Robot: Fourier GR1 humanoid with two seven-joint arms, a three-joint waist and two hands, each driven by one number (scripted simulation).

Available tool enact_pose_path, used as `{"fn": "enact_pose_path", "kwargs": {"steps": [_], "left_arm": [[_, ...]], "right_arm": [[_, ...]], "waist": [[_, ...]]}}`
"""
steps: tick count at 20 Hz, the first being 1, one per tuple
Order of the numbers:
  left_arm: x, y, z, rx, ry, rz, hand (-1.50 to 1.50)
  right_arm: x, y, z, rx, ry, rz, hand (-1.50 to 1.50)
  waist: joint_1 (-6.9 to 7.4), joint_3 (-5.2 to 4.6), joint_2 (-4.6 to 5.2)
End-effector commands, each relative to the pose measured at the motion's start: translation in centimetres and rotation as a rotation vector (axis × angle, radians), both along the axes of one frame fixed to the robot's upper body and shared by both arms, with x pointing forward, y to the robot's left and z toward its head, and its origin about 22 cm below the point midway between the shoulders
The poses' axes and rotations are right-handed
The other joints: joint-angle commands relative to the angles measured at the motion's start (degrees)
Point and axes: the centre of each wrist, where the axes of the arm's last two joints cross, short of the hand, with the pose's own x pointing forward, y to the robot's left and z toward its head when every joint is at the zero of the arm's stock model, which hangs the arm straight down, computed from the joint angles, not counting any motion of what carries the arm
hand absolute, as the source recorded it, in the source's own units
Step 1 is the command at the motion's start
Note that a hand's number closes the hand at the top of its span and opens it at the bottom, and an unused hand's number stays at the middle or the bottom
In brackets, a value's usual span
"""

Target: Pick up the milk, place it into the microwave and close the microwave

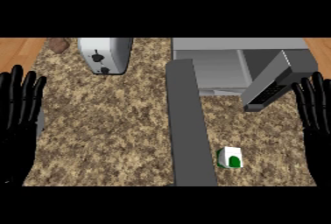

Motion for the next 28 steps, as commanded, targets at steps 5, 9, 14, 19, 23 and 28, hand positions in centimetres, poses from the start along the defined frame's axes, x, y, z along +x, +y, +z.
{"fn": "enact_pose_path", "kwargs": {"steps": [5, 9, 14, 19, 23, 28], "left_arm": [[1.9, 0.4, -2.5, -0.041, 0.04, 0.021, -1.5], [0.2, 1.2, -3.3, -0.107, 0.149, 0.07, -1.5], [-1.5, 3.0, -3.2, -0.11, 0.141, 0.054, -1.5], [-4.8, 4.7, -2.7, -0.121, 0.155, 0.06, -1.5], [-4.5, 5.7, -1.9, -0.118, 0.146, 0.051, -1.5], [-8.2, 6.8, -1.4, -0.118, 0.152, 0.033, -1.5]], "right_arm": [[-4.0, 6.2, 0.2, 0.067, -0.065, 0.2, -1.5], [-5.9, 8.0, 1.1, 0.012, 0.045, 0.287, -1.5], [-7.8, 8.6, 0.7, 0.02, 0.065, 0.279, -1.5], [-9.7, 8.1, 0.4, -0.014, 0.084, 0.19, -1.5], [-9.7, 6.0, 0.0, -0.044, 0.119, 0.14, -1.5], [-9.1, 5.2, -3.1, -0.038, 0.152, 0.108, -1.5]], "waist": [[0.54, 0.43, -0.97], [1.09, 0.42, -1.06], [1.08, 0.46, -0.98], [1.1, 0.46, -1.06], [1.06, 0.48, -0.97], [1.46, 0.48, -1.0]]}}
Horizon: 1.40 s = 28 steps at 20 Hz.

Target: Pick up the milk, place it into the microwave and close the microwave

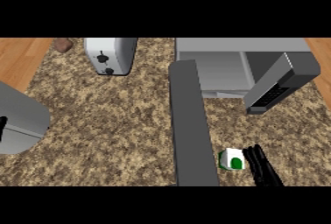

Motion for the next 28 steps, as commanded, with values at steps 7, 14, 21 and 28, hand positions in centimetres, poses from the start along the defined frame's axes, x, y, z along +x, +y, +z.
{"fn": "enact_pose_path", "kwargs": {"steps": [7, 14, 21, 28], "left_arm": [[-2.3, 0.9, 1.2, -0.006, 0.017, 0.01, -1.5], [-3.6, 3.1, 1.0, -0.007, 0.014, 0.004, -1.5], [-3.9, 3.8, -0.5, -0.01, 0.002, -0.001, -1.5], [-4.4, 4.8, -0.2, 0.01, 0.01, -0.004, -1.5]], "right_arm": [[2.7, -0.2, -3.6, -0.005, 0.053, -0.047, -1.5], [3.1, -3.4, -9.9, -0.019, 0.122, -0.137, -1.5], [3.9, -6.5, -14.1, -0.012, 0.153, -0.2, -1.5], [4.5, -8.7, -17.8, -0.015, 0.17, -0.198, -1.5]], "waist": [[0.12, 0.0, 0.13], [0.25, 0.03, 0.12], [0.21, 0.01, 0.14], [0.17, 0.01, 0.14]]}}
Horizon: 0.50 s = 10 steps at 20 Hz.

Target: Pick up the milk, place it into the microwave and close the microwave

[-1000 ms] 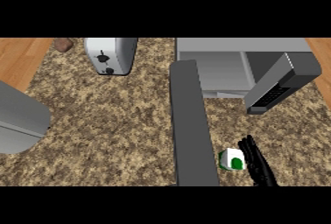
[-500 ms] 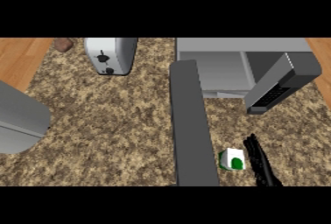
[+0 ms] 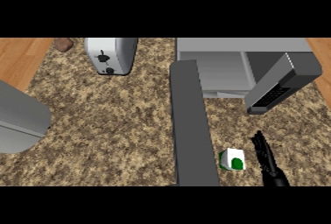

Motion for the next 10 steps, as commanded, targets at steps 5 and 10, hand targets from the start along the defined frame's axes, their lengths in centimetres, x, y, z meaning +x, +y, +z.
{"fn": "enact_pose_path", "kwargs": {"steps": [5, 10], "left_arm": [[0.2, 0.7, -1.7, -0.008, -0.005, -0.003, -1.5], [-2.4, 0.9, -1.2, -0.011, 0.009, -0.002, -1.5]], "right_arm": [[1.0, -3.4, -3.1, -0.003, 0.039, 0.025, -1.5], [1.0, -2.3, -6.5, 0.001, 0.012, 0.012, -1.5]], "waist": [[-0.02, -0.02, 0.02], [0.17, -0.01, -0.02]]}}
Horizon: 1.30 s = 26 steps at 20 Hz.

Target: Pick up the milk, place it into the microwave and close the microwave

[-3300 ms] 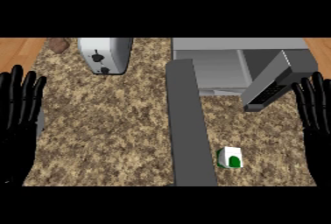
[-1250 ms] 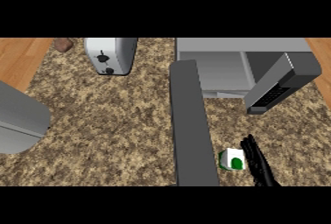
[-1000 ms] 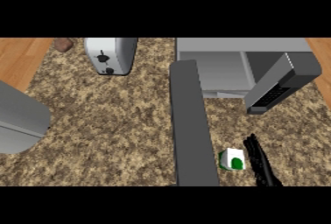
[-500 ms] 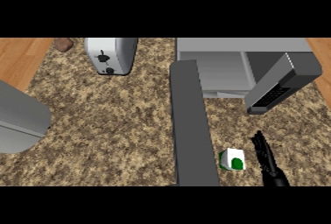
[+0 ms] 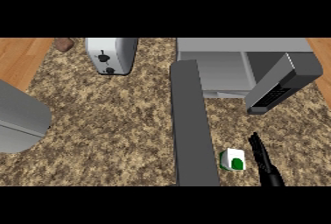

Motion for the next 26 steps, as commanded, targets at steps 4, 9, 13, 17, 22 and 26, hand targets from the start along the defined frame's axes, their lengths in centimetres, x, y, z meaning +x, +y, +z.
{"fn": "enact_pose_path", "kwargs": {"steps": [4, 9, 13, 17, 22, 26], "left_arm": [[-1.1, -0.3, 0.3, -0.008, 0.0, -0.001, -1.5], [0.9, -1.5, 0.6, 0.008, 0.0, 0.012, -1.5], [-0.7, 1.7, 0.5, -0.002, 0.0, 0.008, -1.5], [0.1, 0.5, -0.1, -0.011, -0.007, 0.017, -1.5], [0.0, 1.3, 0.1, 0.0, -0.016, 0.0, -1.5], [-1.1, 1.0, 2.1, 0.016, -0.003, 0.007, -1.5]], "right_arm": [[-0.3, 0.1, -3.8, -0.037, 0.01, -0.006, -1.5], [3.7, -0.3, -3.9, -0.066, 0.007, -0.021, -1.5], [2.7, -1.5, -5.1, -0.052, -0.003, -0.012, -1.5], [5.9, -0.8, -5.6, -0.03, -0.012, 0.047, 1.5], [5.6, 1.3, -5.8, -0.127, -0.146, 0.105, 1.5], [6.2, 0.0, -5.2, -0.041, -0.164, 0.075, 1.5]], "waist": [[0.08, -0.01, -0.02], [0.03, 0.0, 0.06], [0.04, -0.01, 0.0], [0.48, 0.04, 0.13], [0.25, 0.01, 0.05], [0.08, 0.01, 0.0]]}}
